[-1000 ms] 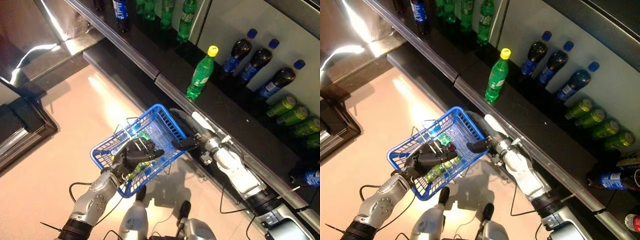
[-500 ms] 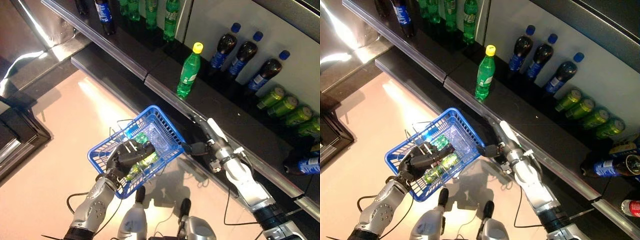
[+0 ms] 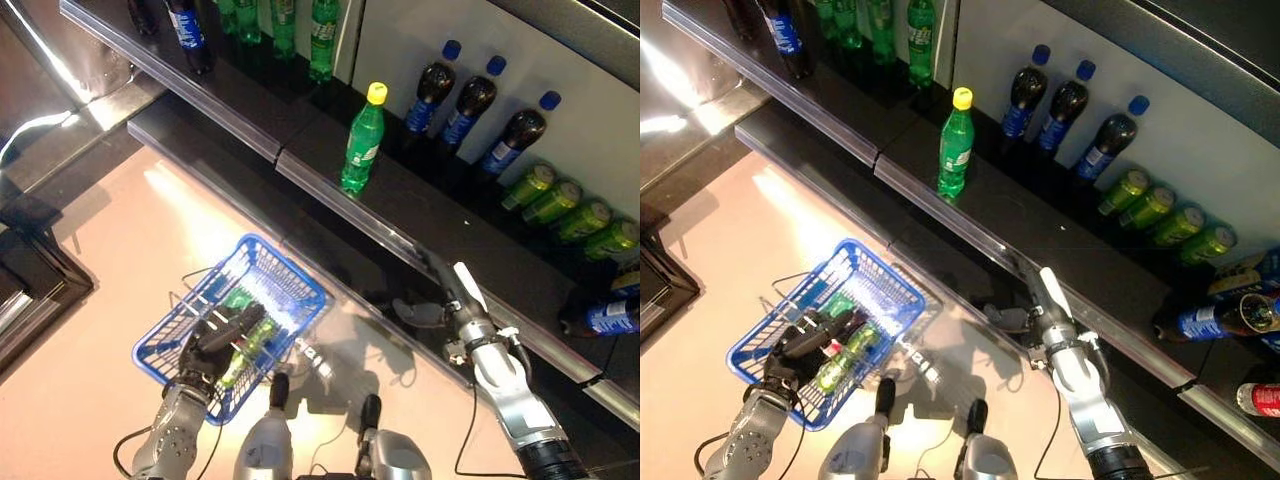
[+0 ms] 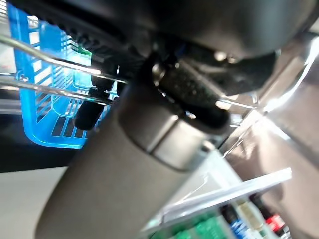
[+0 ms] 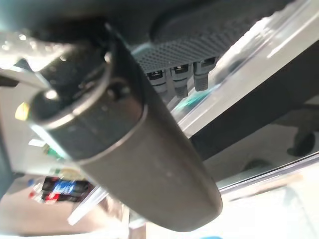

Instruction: Pick up the drink and place into the basket.

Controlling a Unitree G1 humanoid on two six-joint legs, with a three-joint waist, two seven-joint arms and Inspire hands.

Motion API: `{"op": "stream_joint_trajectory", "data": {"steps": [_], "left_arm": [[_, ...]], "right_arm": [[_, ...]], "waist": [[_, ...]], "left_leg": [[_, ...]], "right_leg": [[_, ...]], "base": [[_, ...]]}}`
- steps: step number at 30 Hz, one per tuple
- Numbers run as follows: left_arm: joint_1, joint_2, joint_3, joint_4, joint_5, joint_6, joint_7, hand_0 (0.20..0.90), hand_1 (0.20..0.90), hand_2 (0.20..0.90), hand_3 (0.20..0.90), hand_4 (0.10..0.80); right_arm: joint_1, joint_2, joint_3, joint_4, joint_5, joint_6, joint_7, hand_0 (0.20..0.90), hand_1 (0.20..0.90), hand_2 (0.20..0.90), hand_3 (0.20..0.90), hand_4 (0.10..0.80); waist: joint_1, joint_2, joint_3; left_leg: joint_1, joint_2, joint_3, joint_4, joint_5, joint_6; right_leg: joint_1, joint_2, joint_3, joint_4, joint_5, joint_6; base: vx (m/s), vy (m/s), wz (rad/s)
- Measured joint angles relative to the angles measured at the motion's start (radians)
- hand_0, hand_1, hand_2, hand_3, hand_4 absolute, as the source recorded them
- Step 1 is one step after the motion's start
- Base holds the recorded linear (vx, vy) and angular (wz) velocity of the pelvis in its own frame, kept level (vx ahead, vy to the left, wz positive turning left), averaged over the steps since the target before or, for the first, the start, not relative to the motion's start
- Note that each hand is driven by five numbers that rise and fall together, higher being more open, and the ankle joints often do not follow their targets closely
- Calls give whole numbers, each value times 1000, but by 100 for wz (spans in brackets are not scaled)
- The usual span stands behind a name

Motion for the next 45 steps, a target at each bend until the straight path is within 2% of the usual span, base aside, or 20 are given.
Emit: {"op": "stream_joint_trajectory", "data": {"steps": [7, 11, 21, 26, 30, 32, 33, 34, 35, 36, 37, 38, 39, 40, 41, 42, 43, 45], "left_arm": [[22, -6, 32, 52, -1, -10, 4, 300, 300, 300, 200, 100], [17, -41, 60, 134, 0, -25, 3, 300, 300, 300, 200, 100], [12, -101, 59, 466, 10, -32, -8, 300, 300, 300, 200, 100], [-13, -101, 59, 701, 78, -38, -44, 300, 300, 300, 200, 100], [-34, -85, 61, 824, 113, -54, -90, 300, 300, 300, 200, 100], [-32, -83, 63, 844, 123, -56, -92, 300, 300, 300, 200, 100], [-26, -78, 73, 861, 124, -59, -104, 300, 300, 300, 200, 100], [-26, -71, 81, 880, 124, -58, -111, 300, 300, 300, 200, 100], [-27, -65, 96, 899, 124, -56, -114, 300, 300, 300, 200, 100], [-34, -63, 100, 925, 124, -56, -117, 300, 300, 300, 200, 100], [-33, -59, 100, 944, 124, -56, -127, 300, 300, 300, 200, 100], [-33, -60, 93, 946, 124, -58, -137, 300, 300, 300, 200, 100], [-33, -59, 81, 946, 124, -66, -152, 300, 300, 300, 200, 100], [-33, -56, 67, 946, 124, -71, -161, 300, 300, 300, 200, 100], [-32, -55, 61, 950, 124, -71, -163, 300, 300, 300, 200, 100], [-38, -58, 58, 969, 124, -67, -163, 300, 300, 300, 200, 100], [-39, -60, 53, 972, 125, -65, -163, 300, 300, 300, 200, 100], [-44, -65, 41, 973, 141, -64, -164, 300, 300, 300, 200, 100]], "right_arm": [[28, 34, -28, 111, 16, -23, -17, 900, 900, 900, 900, 800], [42, 62, -41, 196, 48, -28, -37, 900, 900, 900, 900, 800], [104, 85, -54, 481, 190, -53, -65, 900, 900, 900, 900, 800], [121, 92, -67, 743, 284, -96, -48, 900, 900, 900, 900, 800], [159, 98, -92, 861, 352, -111, -16, 900, 900, 900, 900, 800], [185, 102, -103, 890, 364, -112, 10, 900, 900, 900, 900, 800], [151, 105, -108, 933, 364, -118, 38, 900, 900, 900, 900, 800], [133, 109, -108, 954, 364, -118, 57, 900, 900, 900, 900, 800], [114, 113, -108, 970, 364, -115, 71, 900, 900, 900, 900, 800], [107, 115, -108, 994, 364, -117, 84, 900, 900, 900, 900, 800], [103, 119, -107, 1031, 364, -112, 98, 900, 900, 900, 900, 800], [105, 123, -106, 1067, 363, -96, 119, 900, 900, 900, 900, 800], [111, 124, -105, 1087, 361, -77, 134, 900, 900, 900, 900, 800], [121, 125, -104, 1095, 360, -63, 144, 900, 900, 900, 900, 800], [128, 125, -105, 1098, 360, -60, 145, 900, 900, 900, 900, 800], [133, 122, -105, 1108, 361, -56, 146, 900, 900, 900, 900, 800], [140, 122, -104, 1112, 361, -47, 147, 900, 900, 900, 900, 800], [154, 121, -103, 1112, 361, -33, 158, 900, 900, 900, 900, 800]], "waist": [[-1, 0, -4], [-7, 7, -30], [-69, 6, -176], [-100, 0, -264], [-117, -3, -320], [-137, -9, -340], [-114, -1, -344], [-100, -1, -347], [-94, -3, -348], [-98, -5, -351], [-94, -1, -353], [-84, 12, -358], [-80, 19, -362], [-80, 17, -366], [-82, 19, -370], [-85, 27, -379], [-85, 41, -384], [-83, 58, -398]], "left_leg": [[4, 0, 6, 0, -2, 1], [9, 0, 15, -1, -6, 2], [34, 2, 53, -9, -31, 7], [54, 2, 83, -10, -46, 8], [65, 6, 134, -10, -56, 6], [64, 8, 159, -11, -61, 1], [67, 28, 209, -12, -66, -3], [71, 30, 250, -11, -70, 2], [75, 34, 281, -12, -77, 2], [76, 32, 301, -12, -79, 5], [80, 45, 322, -12, -77, 10], [78, 68, 346, -12, -74, 6], [73, 81, 354, -12, -74, -3], [67, 78, 346, -12, -71, -12], [64, 72, 335, -12, -69, -16], [60, 71, 285, -11, -69, -19], [62, 76, 263, -11, -70, -20], [67, 82, 258, -3, -70, -28]], "right_leg": [[1, -2, 5, 0, 1, 1], [1, -2, 14, 0, 1, 1], [-2, -2, 61, -1, 0, 2], [-4, 3, 97, 0, -2, 0], [-28, 7, 143, 0, 5, -1], [-51, 9, 145, 6, 17, -1], [-96, 20, 104, 43, 35, -13], [-136, 29, 73, 58, 62, -40], [-154, 30, 53, 57, 83, -51], [-154, 30, 49, 42, 95, -45], [-162, 27, 45, 62, 61, -38], [-190, 36, 20, 161, 16, -29], [-204, 43, 19, 232, -33, -29], [-210, 42, 20, 254, -83, -39], [-207, 44, 26, 225, -87, -69], [-183, 60, 29, 174, -60, -70], [-161, 77, 33, 120, -34, -75], [-125, 98, 48, 50, 11, -91]], "base": [[5, 8, -2], [32, 11, -7], [34, 55, -14], [56, 121, -22], [6, 85, -37], [-86, 8, -54], [-117, 3, -120], [-150, -20, -152], [-136, -48, -125], [-132, -93, -79], [-100, -124, -50], [-74, -149, -37], [-42, -152, -27], [-5, -135, -15], [25, -155, -12], [38, -167, -16], [33, -160, -21], [32, -123, -28]]}}
